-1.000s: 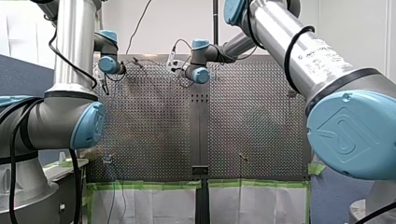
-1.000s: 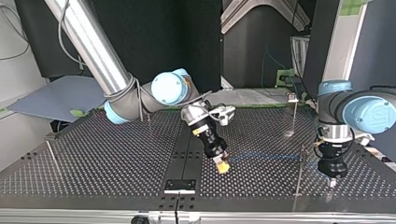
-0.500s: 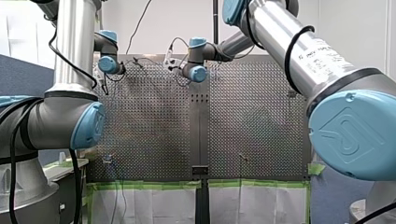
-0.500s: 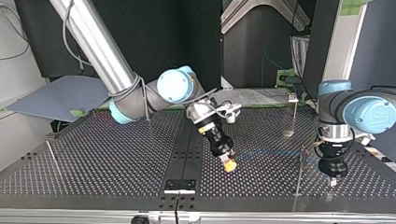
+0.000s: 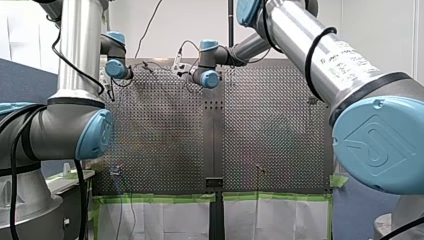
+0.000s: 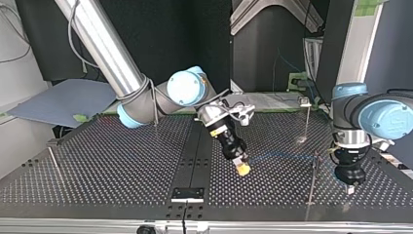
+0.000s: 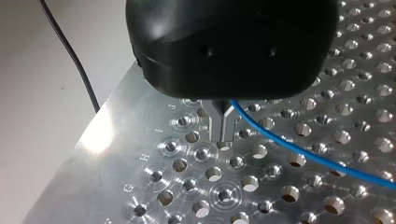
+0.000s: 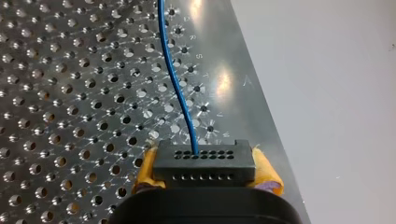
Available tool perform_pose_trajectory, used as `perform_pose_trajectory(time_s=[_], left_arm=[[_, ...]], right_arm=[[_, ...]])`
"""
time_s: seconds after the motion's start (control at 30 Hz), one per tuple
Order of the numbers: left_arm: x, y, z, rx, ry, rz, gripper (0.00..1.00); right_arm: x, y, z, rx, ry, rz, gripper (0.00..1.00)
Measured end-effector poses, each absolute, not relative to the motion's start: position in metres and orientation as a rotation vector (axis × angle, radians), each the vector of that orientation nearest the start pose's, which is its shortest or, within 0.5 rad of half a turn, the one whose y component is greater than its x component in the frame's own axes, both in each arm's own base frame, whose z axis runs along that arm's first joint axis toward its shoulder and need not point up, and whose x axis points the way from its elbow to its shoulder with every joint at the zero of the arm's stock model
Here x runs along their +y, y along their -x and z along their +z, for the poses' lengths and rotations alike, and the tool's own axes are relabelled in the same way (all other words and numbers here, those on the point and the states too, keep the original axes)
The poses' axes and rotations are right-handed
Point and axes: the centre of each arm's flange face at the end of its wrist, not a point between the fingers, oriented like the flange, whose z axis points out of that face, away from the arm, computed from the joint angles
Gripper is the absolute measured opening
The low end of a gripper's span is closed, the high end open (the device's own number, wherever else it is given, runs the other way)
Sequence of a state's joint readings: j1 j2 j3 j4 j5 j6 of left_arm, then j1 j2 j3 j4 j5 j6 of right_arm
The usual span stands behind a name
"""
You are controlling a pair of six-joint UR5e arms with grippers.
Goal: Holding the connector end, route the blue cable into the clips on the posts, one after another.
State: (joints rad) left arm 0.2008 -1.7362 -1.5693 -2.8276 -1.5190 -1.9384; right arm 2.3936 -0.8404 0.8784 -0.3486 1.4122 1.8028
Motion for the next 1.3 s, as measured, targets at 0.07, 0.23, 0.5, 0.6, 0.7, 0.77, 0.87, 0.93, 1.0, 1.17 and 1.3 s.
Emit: perform_pose_trajectory(time_s=[0.07,0.23,0.5,0.6,0.7,0.77,0.87,0.93,1.0,1.17,1.3], left_arm=[[-0.022,-0.585,0.435,1.384,0.357,-0.163,0.00],[-0.024,-0.582,0.434,1.402,0.356,-0.150,0.00],[-0.025,-0.577,0.435,1.417,0.386,-0.127,0.00],[-0.024,-0.573,0.439,1.414,0.399,-0.122,0.00],[-0.025,-0.570,0.441,1.416,0.406,-0.124,0.00],[-0.027,-0.569,0.441,1.423,0.408,-0.125,0.00],[-0.029,-0.568,0.441,1.432,0.409,-0.127,0.00],[-0.031,-0.567,0.440,1.436,0.412,-0.126,0.00],[-0.032,-0.567,0.440,1.437,0.414,-0.124,0.00],[-0.035,-0.566,0.440,1.438,0.409,-0.120,0.21],[-0.037,-0.565,0.439,1.442,0.418,-0.106,0.56]], right_arm=[[-0.435,-0.687,0.399,0.775,1.930,-2.772,0.00],[-0.437,-0.685,0.398,0.783,1.939,-2.767,0.00],[-0.439,-0.683,0.397,0.794,1.956,-2.752,0.00],[-0.439,-0.682,0.396,0.798,1.962,-2.745,0.00],[-0.440,-0.681,0.395,0.803,1.967,-2.741,0.00],[-0.440,-0.681,0.395,0.805,1.969,-2.739,0.00],[-0.441,-0.680,0.395,0.809,1.973,-2.734,0.00],[-0.441,-0.679,0.394,0.813,1.978,-2.729,0.00],[-0.442,-0.679,0.394,0.818,1.983,-2.724,0.00],[-0.442,-0.678,0.393,0.821,1.987,-2.720,0.00],[-0.443,-0.678,0.393,0.823,1.987,-2.720,0.00]])
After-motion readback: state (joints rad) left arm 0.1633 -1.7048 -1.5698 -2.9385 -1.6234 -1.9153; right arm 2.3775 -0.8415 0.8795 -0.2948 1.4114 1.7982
